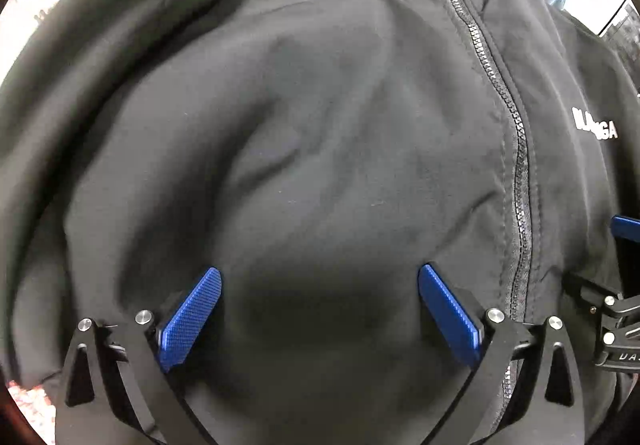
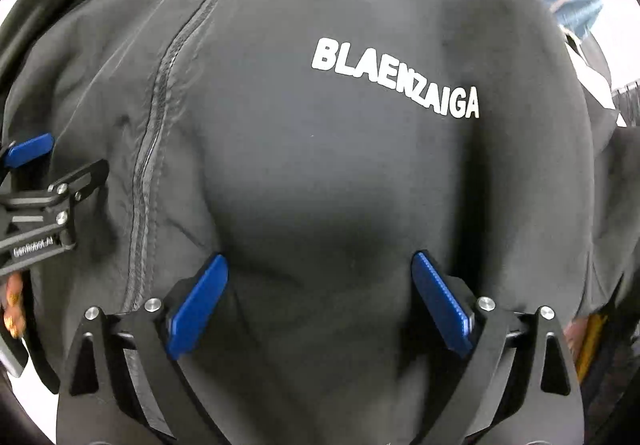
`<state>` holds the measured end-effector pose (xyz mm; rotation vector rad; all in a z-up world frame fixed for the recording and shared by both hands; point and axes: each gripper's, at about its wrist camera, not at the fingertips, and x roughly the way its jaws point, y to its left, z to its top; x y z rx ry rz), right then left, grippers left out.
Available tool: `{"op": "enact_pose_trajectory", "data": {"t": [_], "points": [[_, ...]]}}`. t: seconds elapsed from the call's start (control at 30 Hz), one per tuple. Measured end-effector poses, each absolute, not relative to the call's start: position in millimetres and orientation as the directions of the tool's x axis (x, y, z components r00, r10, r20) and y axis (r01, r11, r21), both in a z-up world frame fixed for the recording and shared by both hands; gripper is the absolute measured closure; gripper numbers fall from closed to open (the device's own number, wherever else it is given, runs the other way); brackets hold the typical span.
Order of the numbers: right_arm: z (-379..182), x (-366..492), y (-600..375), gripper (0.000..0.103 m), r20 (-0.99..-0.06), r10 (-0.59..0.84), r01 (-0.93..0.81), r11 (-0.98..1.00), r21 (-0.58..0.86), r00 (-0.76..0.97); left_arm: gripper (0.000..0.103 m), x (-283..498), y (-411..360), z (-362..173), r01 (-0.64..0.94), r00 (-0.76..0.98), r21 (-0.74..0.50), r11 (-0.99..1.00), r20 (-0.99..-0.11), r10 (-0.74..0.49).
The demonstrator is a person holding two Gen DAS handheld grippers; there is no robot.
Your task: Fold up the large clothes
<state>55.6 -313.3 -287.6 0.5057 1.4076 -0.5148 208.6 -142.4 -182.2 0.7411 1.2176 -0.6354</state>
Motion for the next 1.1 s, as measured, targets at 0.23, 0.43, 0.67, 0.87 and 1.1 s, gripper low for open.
{"op": "enact_pose_trajectory", "data": {"t": [0.23,0.43,0.67,0.87,1.1], "points": [[-224.9,0.0,-298.6,0.011,-0.976,-0.055,0.692,0.714,0.11,0.211,0.007,185.2,-108.3,-127.6,0.728,0.234,0.105,0.677,-0.967,-0.102],[-177.3,-76.9,-298.4,0.011,-0.954,-0.097,0.757,0.634,0.16,0.282,0.007,144.7,-75.6,-106.3,0.733,0.246,0.108,0.672,-0.962,-0.114],[-129.4,-157.5,-317.9,0.011,-0.916,-0.175,0.848,0.47,0.244,0.361,0.007,83.9,-56.4,-93.9,0.749,0.241,0.091,0.656,-0.96,-0.142],[-97.0,-221.7,-347.9,0.011,-0.846,-0.257,0.874,0.282,0.397,0.467,0.007,54.0,-56.8,-75.5,0.771,0.298,0.128,0.624,-0.938,-0.176],[-85.2,-309.1,-381.0,0.011,-0.77,-0.376,0.838,0.034,0.545,0.516,0.006,38.0,-44.4,-65.8,0.773,0.307,0.136,0.62,-0.935,-0.178]]}}
